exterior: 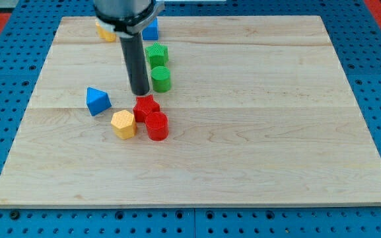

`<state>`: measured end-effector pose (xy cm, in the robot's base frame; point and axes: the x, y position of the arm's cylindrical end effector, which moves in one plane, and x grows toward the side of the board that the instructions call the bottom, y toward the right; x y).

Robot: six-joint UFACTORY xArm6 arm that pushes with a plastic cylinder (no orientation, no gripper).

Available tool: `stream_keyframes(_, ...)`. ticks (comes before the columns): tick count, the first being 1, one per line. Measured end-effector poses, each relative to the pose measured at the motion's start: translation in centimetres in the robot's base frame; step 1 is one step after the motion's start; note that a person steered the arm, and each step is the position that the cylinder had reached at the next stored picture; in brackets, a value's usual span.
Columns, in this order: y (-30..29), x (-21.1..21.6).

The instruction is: Place the blue triangle in between the green star and green circle

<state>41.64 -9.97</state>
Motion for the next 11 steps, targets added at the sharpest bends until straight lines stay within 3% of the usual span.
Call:
stream_keyframes(3, -2.6, 5.8)
stream_keyframes(4, -6.1, 5.9)
stream_keyframes(6, -10.6, 2.1)
stream_keyframes(7, -9.1, -1.1)
stream_keyframes(8, -5.8, -1.3)
stream_keyframes(10, -1.1, -5.7)
stream_keyframes(11, 4.0, -5.7)
